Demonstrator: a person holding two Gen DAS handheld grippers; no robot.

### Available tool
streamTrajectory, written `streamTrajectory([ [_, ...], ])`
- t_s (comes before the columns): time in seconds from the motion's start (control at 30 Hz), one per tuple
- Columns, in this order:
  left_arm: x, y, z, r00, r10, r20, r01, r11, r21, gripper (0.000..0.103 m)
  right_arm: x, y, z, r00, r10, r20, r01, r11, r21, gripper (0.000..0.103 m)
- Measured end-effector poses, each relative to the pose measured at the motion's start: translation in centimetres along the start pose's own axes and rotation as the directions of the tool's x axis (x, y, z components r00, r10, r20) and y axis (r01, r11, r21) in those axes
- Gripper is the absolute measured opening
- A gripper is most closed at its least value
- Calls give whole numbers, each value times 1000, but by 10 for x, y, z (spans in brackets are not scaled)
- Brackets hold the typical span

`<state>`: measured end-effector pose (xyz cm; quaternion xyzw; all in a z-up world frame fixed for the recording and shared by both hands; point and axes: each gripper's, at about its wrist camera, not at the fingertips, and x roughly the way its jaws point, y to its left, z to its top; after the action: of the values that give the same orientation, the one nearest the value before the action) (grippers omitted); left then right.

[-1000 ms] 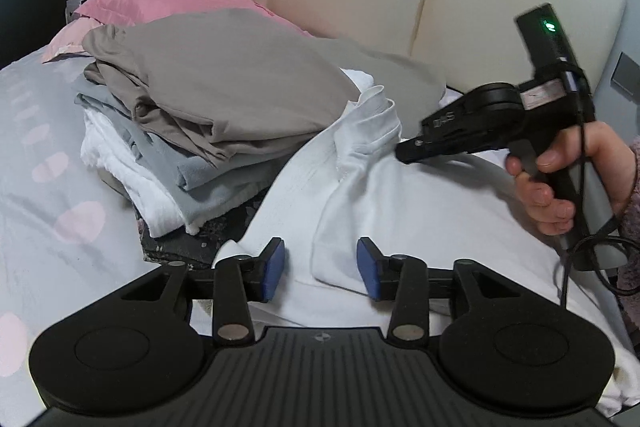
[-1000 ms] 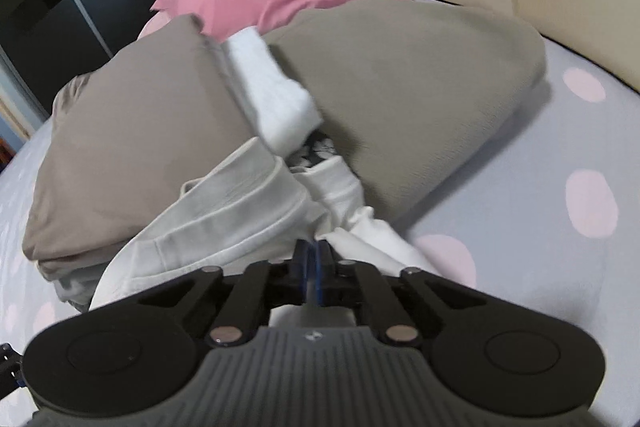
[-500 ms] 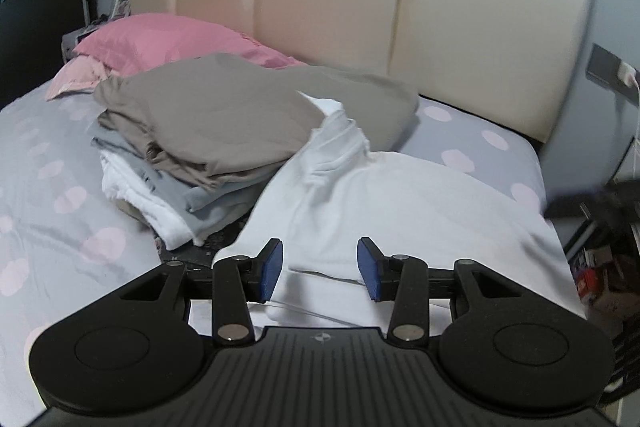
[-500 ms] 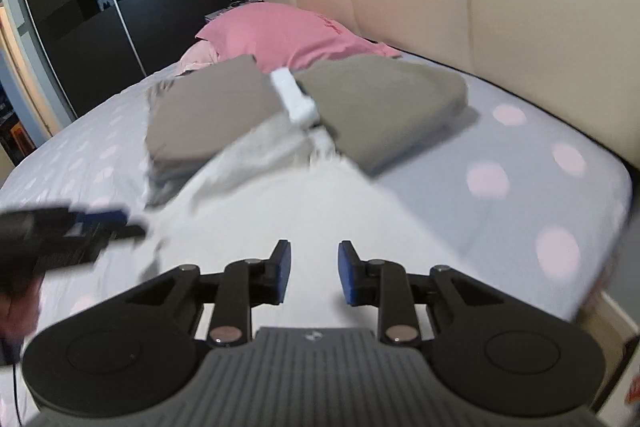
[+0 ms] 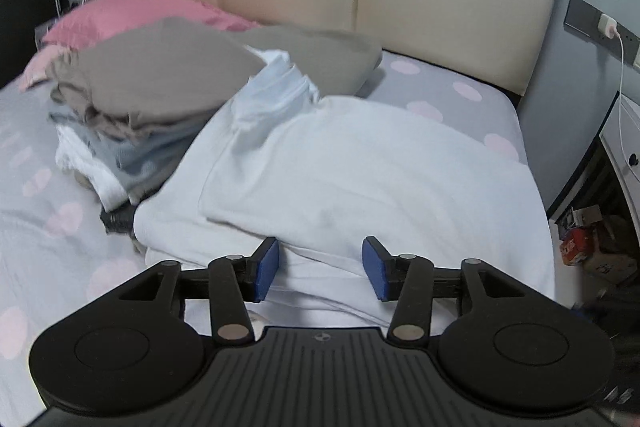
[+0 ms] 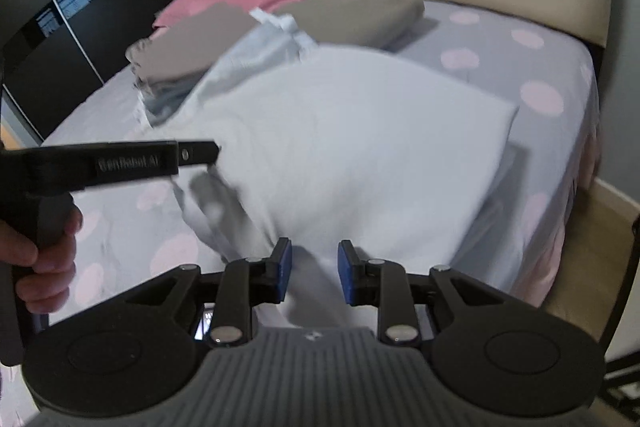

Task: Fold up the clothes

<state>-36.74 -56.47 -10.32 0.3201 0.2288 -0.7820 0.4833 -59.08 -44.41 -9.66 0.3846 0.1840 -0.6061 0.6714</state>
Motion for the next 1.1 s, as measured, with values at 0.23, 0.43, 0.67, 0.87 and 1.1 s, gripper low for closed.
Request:
streamTrajectory([
  [0.23, -4, 0, 0, 999, 20, -40, -19, 1000, 3, 51, 8, 3, -10, 999, -34, -30, 34, 999, 3, 29],
  [0.43, -41, -16, 6, 996, 87, -14, -85, 994, 71, 47, -24, 13, 2, 997, -74, 5, 74, 997, -21, 29],
  [0.67, -100, -25, 0, 996, 89, 30, -92, 990, 109, 50, -67, 32, 7, 991, -127, 46, 129, 990, -53, 42],
  [0.87, -123, -30, -6, 997, 79, 25, -81, 987, 142, 56, -92, 44, -1, 988, -151, 27, 152, 987, -43, 44],
  [1.1, -128, -35, -12, 995, 89, 53, -98, 977, 190, 62, -105, 49, -14, 985, -172, 14, 172, 985, -10, 44],
])
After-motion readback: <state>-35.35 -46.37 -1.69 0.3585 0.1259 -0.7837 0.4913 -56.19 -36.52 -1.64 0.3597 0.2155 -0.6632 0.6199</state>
